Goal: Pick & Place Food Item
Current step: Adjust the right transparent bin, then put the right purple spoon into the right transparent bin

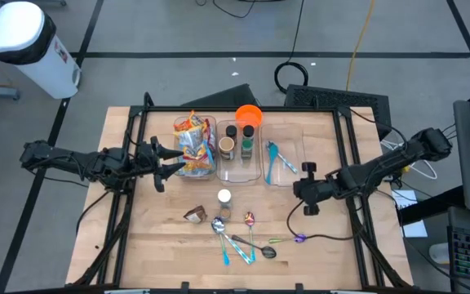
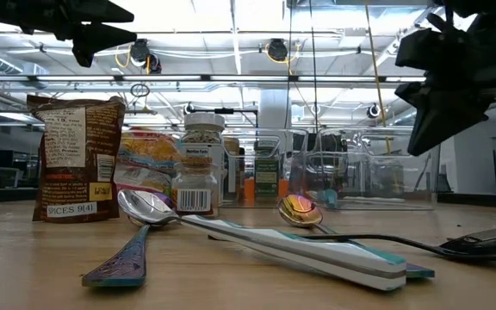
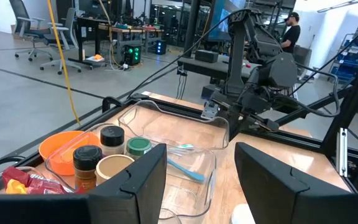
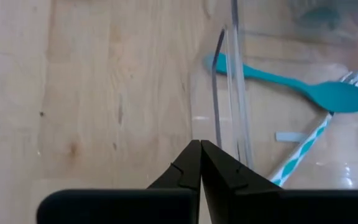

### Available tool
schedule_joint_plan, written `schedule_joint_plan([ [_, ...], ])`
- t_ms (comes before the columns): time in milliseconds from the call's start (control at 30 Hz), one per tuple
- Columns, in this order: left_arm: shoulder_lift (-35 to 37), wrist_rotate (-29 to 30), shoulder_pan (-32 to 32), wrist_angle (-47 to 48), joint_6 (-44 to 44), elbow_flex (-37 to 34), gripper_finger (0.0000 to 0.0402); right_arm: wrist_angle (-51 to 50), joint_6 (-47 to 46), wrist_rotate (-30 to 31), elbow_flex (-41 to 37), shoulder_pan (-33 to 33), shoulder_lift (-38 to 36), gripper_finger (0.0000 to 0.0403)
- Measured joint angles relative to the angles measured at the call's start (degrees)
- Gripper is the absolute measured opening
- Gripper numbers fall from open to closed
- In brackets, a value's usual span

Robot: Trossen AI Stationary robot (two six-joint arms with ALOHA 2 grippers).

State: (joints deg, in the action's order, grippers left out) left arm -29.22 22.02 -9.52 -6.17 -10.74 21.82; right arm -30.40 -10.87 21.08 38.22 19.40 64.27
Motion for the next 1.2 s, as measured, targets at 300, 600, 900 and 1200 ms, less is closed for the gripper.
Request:
schedule_joint_plan([
  [300, -0.01, 0.00, 0.00, 0.00, 0.00, 0.00, 0.0198, 4.96, -0.57, -3.78, 0.00, 4.28, -0.71, 0.0001],
  [600, 0.01, 0.00, 0.00, 0.00, 0.00, 0.00, 0.0198, 23.91, -6.61, -11.04, -2.32, 12.80, 0.11, 0.0024],
  [900, -0.01, 0.00, 0.00, 0.02, 0.00, 0.00, 0.0198, 24.84, -30.28, -25.71, -5.73, 14.69, -0.04, 0.0158],
  [1200, -0.01, -0.02, 0.00, -0.02, -0.31, 0.00, 0.0198, 9.50, -50.17, -25.40, -6.21, 14.30, 0.07, 0.0202],
])
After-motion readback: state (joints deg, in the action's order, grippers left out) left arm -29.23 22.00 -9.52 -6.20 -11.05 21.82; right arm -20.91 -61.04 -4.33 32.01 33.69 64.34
